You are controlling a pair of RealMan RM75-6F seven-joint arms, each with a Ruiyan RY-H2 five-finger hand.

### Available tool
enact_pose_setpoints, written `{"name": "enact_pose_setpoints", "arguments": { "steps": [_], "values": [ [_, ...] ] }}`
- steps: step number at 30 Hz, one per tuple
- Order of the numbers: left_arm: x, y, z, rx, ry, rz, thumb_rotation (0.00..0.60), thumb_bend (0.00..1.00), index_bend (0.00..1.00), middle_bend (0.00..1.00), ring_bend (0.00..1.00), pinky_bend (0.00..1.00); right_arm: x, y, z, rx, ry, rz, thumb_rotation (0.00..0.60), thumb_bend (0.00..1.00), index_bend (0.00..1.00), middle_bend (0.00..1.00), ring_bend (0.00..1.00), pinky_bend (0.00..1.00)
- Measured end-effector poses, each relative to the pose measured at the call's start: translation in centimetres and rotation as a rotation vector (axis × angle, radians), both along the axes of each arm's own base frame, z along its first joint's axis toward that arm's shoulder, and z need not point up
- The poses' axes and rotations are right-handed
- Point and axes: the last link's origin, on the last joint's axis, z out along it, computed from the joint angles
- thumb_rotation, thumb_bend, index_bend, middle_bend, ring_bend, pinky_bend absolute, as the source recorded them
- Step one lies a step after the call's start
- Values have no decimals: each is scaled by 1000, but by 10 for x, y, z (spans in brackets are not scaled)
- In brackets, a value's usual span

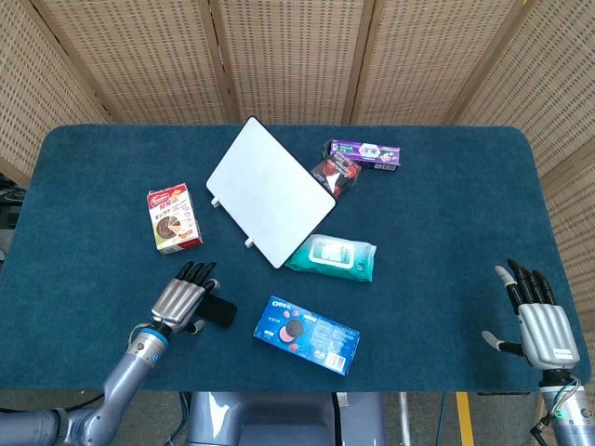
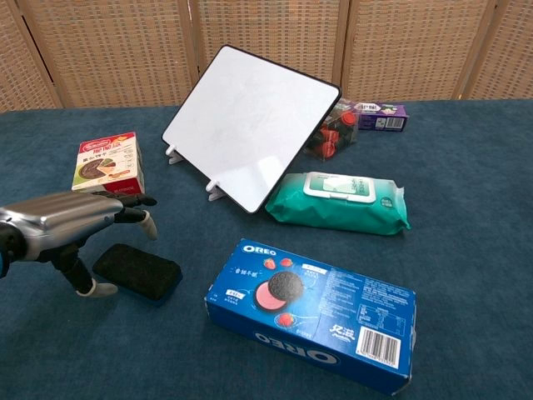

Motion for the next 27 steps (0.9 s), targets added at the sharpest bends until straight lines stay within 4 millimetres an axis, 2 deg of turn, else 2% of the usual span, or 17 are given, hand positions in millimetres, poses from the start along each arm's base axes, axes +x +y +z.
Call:
{"name": "enact_pose_setpoints", "arguments": {
  "steps": [27],
  "values": [
    [2,4,-14,-10,2,23,600,364,365,0,0,0,1,0,2,-19,-15,11,600,45,25,0,0,0]
  ]
}}
